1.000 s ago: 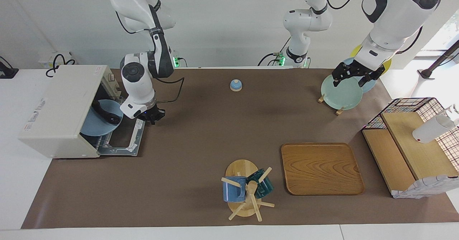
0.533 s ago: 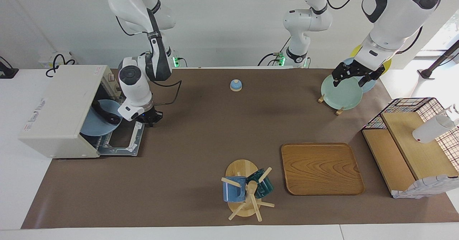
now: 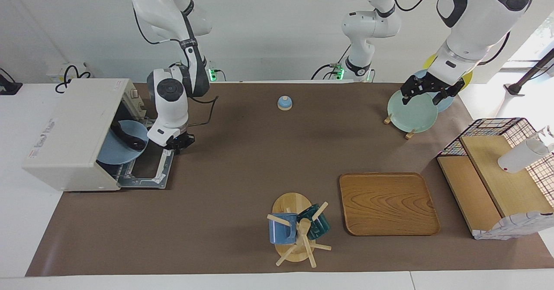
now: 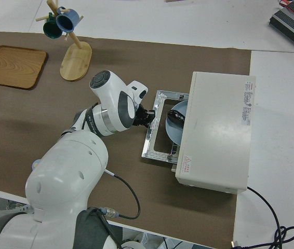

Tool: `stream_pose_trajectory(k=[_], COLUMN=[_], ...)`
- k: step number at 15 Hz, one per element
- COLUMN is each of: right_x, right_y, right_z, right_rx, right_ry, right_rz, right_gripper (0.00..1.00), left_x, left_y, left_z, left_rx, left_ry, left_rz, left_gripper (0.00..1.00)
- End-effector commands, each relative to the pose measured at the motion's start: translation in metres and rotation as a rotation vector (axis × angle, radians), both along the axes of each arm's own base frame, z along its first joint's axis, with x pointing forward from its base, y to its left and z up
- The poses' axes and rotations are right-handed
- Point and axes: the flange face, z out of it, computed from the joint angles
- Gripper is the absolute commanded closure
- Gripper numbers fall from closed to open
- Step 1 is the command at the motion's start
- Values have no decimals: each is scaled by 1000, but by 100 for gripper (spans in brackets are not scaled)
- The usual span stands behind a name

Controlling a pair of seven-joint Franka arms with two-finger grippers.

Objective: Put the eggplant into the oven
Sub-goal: 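Push the oven door shut with the right gripper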

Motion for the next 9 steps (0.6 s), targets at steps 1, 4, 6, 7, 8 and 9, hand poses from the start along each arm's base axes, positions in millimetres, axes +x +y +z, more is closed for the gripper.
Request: stream_pose_trajectory(k=[1,4,6,7,8,9], right_x=[35,29,21,17,14,12], right_y=[-34,-78,-98,-108,-115,-119], right_z=[54,93,110,115,118,123], right_rx=[-69,-44,-25,-25,-25,-25], right_ry=[29,58,73,78,87,88], right_rz=[73,91,93,90,83,90], right_gripper=[100,100,100,100,100,100], left_x=[-2,-2,-2,-2,-2,-2], left_y=[4,4,4,5,4,5], left_z=[4,4,4,4,4,4], left_rx=[16,16,16,16,16,16], left_ry=[-16,-16,-16,-16,-16,-16], left_rz=[-6,-6,-6,-4,-6,-4], left_gripper=[0,0,0,0,0,0])
